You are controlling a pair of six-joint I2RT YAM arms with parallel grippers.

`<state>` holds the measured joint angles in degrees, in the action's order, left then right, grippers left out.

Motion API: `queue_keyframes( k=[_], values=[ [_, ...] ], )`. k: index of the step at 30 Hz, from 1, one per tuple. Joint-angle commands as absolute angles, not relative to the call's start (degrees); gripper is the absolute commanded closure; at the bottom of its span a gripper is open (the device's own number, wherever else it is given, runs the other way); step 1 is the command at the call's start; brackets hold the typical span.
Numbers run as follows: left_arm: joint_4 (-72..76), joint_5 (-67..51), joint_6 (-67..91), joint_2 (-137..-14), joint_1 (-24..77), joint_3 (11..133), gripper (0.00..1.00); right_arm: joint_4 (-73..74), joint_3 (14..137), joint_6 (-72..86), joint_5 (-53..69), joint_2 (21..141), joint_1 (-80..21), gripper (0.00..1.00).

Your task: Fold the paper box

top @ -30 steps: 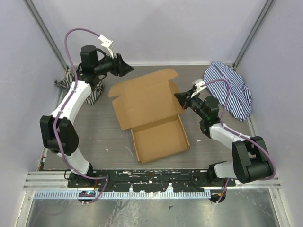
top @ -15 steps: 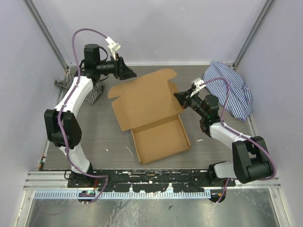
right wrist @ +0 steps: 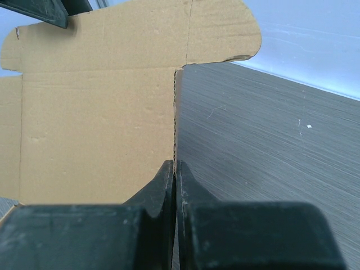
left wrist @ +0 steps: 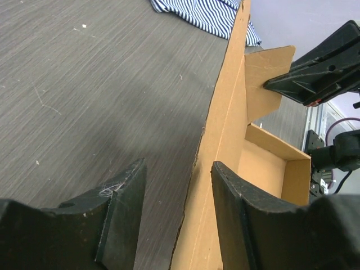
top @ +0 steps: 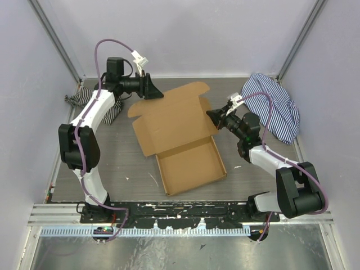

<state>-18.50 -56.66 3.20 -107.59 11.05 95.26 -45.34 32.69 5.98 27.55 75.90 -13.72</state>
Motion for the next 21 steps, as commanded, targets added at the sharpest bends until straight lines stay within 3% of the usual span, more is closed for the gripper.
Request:
queue_keyframes(
  k=[1,16,19,21],
  values=[
    [-19.34,-60.53,2.8,-108.25,11.65,97.23,0.45,-47.96,35.71,5.22,28.67,75.09,-13.77,0.99],
    [-33.57,-55.08,-7.85,-107.16,16.35,99.3,0.9,-41.45,38.6,6.3,24.13,74.67,-13.75,0.98],
    [-35.1,-52.98,-8.27,-105.98,16.72,100.65,0.96,-36.08,40.61,6.89,21.22,74.61,-13.78,0.84],
    [-37.57,-50.85,-9.95,-104.66,17.54,102.56,0.98,-31.77,42.25,7.17,20.35,74.43,-13.79,0.69]
  ],
)
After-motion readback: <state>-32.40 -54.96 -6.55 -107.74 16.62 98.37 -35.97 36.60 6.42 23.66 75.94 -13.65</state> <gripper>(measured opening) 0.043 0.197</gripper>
